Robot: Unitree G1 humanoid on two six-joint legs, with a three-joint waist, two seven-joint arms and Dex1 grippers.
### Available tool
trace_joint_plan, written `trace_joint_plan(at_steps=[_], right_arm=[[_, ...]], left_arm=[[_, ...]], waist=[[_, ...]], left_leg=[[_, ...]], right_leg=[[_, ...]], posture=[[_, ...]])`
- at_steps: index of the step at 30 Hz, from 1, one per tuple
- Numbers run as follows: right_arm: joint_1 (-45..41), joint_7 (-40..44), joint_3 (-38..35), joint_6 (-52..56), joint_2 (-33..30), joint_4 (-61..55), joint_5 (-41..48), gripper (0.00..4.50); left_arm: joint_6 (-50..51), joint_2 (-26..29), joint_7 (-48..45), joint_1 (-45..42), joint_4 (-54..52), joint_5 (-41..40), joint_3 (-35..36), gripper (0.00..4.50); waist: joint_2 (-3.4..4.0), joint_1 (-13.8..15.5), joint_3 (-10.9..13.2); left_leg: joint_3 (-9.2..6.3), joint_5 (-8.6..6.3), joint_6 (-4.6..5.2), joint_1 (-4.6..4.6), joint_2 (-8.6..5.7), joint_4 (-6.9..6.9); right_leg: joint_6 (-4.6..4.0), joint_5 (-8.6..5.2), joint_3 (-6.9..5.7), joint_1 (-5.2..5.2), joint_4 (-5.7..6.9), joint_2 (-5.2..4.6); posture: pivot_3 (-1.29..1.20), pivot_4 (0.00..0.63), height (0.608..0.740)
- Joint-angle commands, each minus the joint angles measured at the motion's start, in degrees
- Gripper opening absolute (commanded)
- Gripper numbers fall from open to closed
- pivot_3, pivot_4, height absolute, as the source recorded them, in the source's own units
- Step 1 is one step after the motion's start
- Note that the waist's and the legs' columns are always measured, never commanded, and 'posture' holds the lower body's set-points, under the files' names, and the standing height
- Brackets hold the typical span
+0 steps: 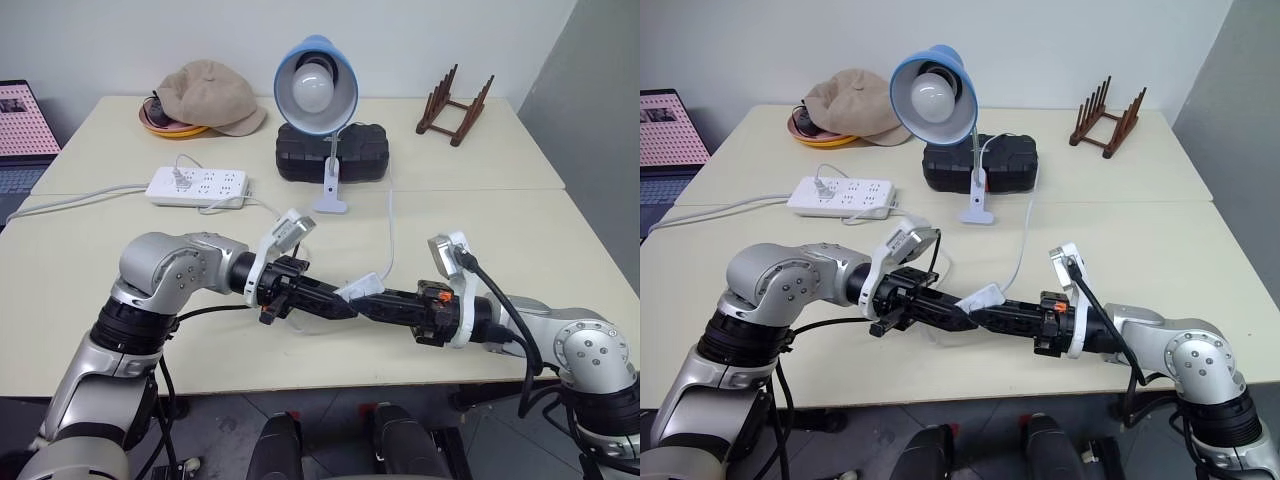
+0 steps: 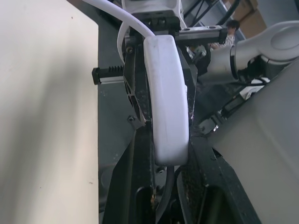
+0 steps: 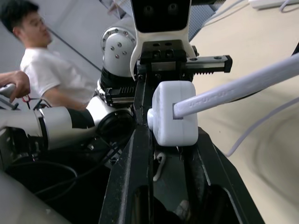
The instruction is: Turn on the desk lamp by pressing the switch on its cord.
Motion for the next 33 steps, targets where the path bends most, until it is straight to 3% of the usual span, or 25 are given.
trace_joint_plan(at_steps=[1, 15, 21, 27, 33], right_arm=[[-0.27, -0.33, -1.45, 0.22, -1.29, -0.71, -1.65, 0.65], [1.99, -1.49, -3.55, 0.65, -3.41, -2.16, 1.15, 0.65], [5.81, 1.78, -4.88, 1.54, -7.98, -4.54, -1.14, 0.65], [12.85, 6.42, -10.79, -2.61, -15.47, -9.08, -11.93, 1.64], [14.43, 4.74, -3.88, -13.77, -17.27, -15.27, -36.90, 2.86]], left_arm=[[-1.80, 2.28, -1.49, -0.21, -0.84, 1.64, -0.34, 0.40], [-5.55, 2.15, -2.28, -0.69, 0.79, 4.31, -1.36, 0.40], [-9.70, 2.81, -3.32, -1.19, 2.31, 7.37, -2.24, 0.40], [-31.15, 2.88, -7.10, -5.49, 13.88, 23.90, -8.59, 0.40], [-60.61, -2.98, -2.23, -8.90, 33.26, 42.29, -14.25, 0.40]], waist=[[0.00, 0.00, 0.00], [0.00, 0.01, 0.00], [0.00, 0.07, 0.00], [0.01, 0.66, 0.01], [0.03, 1.02, -0.01]], left_leg=[[0.00, 0.00, 0.00, 0.00, 0.00, 0.00], [0.00, 0.00, 0.00, -0.01, 0.00, 0.01], [0.00, 0.00, 0.00, -0.03, -0.01, 0.00], [0.00, 0.00, 0.00, -0.05, -0.02, 0.01], [0.07, 0.00, -0.01, -0.12, -0.03, 0.02]], right_leg=[[0.00, 0.00, 0.00, 0.00, 0.00, 0.00], [0.00, 0.00, 0.00, 0.00, -0.03, 0.00], [0.00, 0.00, 0.00, 0.00, -0.07, -0.01], [0.01, 0.00, -0.01, 0.01, -0.16, -0.02], [0.09, 0.06, 0.02, 0.09, -0.48, -0.06]], posture=[[0.00, 0.150, 0.740], [0.00, 0.150, 0.740], [0.00, 0.150, 0.740], [0.00, 0.150, 0.740], [0.00, 0.150, 0.740]])
